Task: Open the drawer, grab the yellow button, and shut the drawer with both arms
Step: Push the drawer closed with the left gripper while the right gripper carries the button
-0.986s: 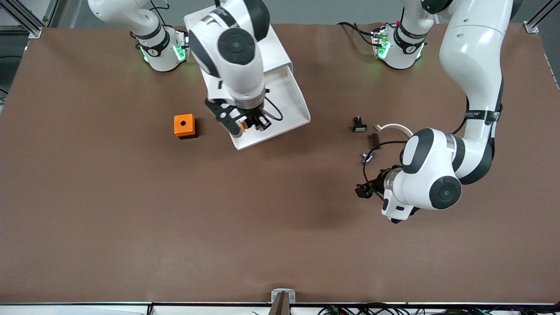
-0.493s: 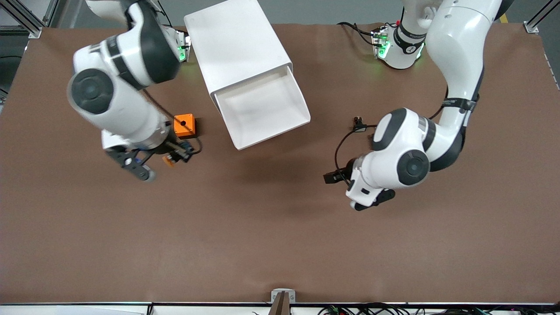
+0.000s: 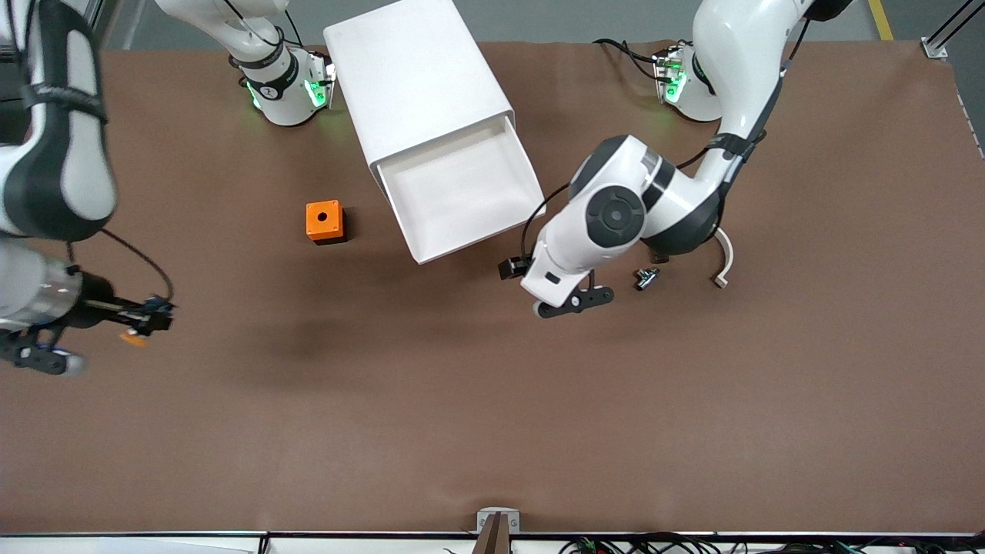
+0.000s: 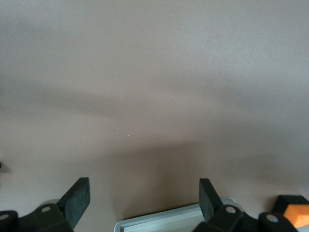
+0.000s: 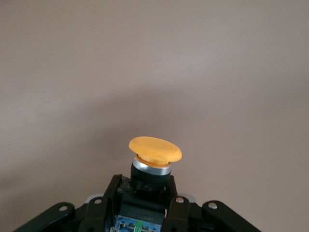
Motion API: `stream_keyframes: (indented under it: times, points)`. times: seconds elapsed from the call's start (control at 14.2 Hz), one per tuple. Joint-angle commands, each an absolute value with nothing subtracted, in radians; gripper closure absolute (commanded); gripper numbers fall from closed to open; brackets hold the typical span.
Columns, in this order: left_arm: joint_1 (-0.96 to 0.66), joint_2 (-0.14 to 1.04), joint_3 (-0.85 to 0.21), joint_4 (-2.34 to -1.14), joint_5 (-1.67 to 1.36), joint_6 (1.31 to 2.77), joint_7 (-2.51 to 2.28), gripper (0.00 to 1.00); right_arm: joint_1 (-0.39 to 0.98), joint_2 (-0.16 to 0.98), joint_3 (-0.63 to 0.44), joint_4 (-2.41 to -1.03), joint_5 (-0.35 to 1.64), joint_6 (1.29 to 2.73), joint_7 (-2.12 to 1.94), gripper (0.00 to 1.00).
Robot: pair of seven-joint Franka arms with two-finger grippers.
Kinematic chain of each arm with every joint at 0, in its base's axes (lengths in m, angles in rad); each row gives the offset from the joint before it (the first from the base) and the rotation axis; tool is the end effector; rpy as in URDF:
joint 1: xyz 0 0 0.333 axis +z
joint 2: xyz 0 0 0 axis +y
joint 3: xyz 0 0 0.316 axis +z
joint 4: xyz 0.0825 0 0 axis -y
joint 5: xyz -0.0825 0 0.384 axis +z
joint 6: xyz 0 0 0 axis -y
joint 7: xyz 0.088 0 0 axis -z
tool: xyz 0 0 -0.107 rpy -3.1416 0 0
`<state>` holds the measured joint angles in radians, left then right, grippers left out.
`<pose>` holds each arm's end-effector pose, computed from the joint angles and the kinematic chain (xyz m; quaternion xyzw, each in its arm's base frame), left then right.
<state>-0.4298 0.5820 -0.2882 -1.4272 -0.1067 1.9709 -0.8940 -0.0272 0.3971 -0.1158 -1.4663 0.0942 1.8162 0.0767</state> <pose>0.5535 -0.4427 0.3676 0.9833 0.1299 -0.0975 0.0821 0.6682 -0.0769 0.4512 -0.9925 0.1180 0.0214 0.0237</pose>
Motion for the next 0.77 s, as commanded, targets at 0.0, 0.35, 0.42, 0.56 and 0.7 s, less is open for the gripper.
stream_keyframes:
  times: [0.0,0.35,0.42,0.56,0.7]
  points:
    - [-0.483,0.568,-0.284,-1.456,-0.069,1.997,-0.962,0.01,-0.106,0.458,-0.092,-1.463,0.086,1.897,-0.085,1.0]
    - [-0.547,0.568,-0.287,-1.456,-0.069,1.997,-1.054,0.01,-0.182,0.583,-0.092,-1.463,0.08,2.037,-0.302,1.0]
    - [-0.566,0.569,-0.287,-1.456,-0.071,1.997,-1.077,0.01,-0.192,0.603,-0.092,-1.463,0.08,2.058,-0.328,1.0]
    - [-0.609,0.569,-0.287,-1.457,-0.077,1.997,-1.113,0.01,-0.204,0.644,-0.092,-1.463,0.081,2.117,-0.365,1.0]
    - [-0.647,0.575,-0.287,-1.459,-0.078,1.997,-1.164,0.01,-0.215,0.675,-0.092,-1.465,0.081,2.155,-0.394,1.0]
